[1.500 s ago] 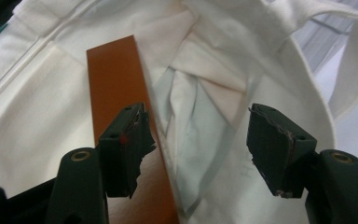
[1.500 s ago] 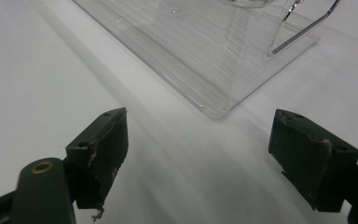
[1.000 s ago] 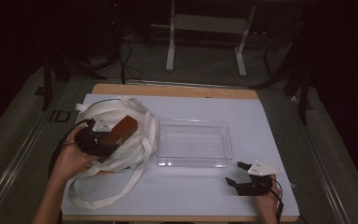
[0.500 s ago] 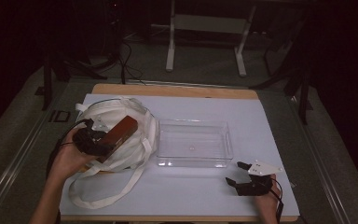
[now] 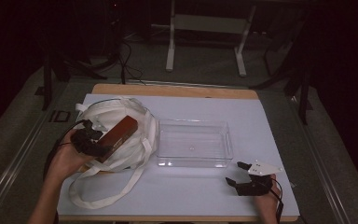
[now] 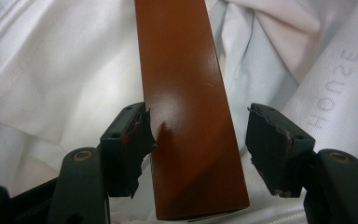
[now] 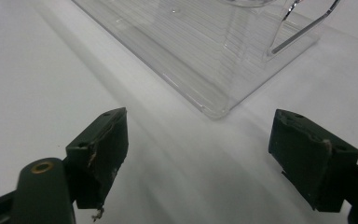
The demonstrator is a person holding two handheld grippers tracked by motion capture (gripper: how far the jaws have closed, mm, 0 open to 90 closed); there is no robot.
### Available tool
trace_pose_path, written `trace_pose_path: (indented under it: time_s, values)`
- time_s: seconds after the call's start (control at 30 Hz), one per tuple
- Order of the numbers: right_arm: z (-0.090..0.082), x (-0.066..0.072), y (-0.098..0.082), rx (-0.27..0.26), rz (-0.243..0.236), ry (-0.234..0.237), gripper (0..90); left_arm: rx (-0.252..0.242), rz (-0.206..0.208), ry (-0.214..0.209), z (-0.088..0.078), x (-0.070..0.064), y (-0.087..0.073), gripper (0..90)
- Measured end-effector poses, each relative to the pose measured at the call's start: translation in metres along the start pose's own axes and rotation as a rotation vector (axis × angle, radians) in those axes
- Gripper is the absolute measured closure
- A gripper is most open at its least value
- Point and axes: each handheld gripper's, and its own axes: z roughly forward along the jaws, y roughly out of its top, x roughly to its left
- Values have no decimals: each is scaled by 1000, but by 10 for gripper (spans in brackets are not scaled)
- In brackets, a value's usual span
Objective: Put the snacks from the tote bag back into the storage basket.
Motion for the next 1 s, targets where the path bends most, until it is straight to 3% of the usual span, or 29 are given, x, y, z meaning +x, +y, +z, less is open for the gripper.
trace_pose_path:
  time_s: [0.7,1.0]
  values:
    - [0,0,0,2,2,0,197,92,-18,-19,7,4,-6,387]
    - [0,0,0,2,2,1,197,149,-63,-73,13,11,-5,377]
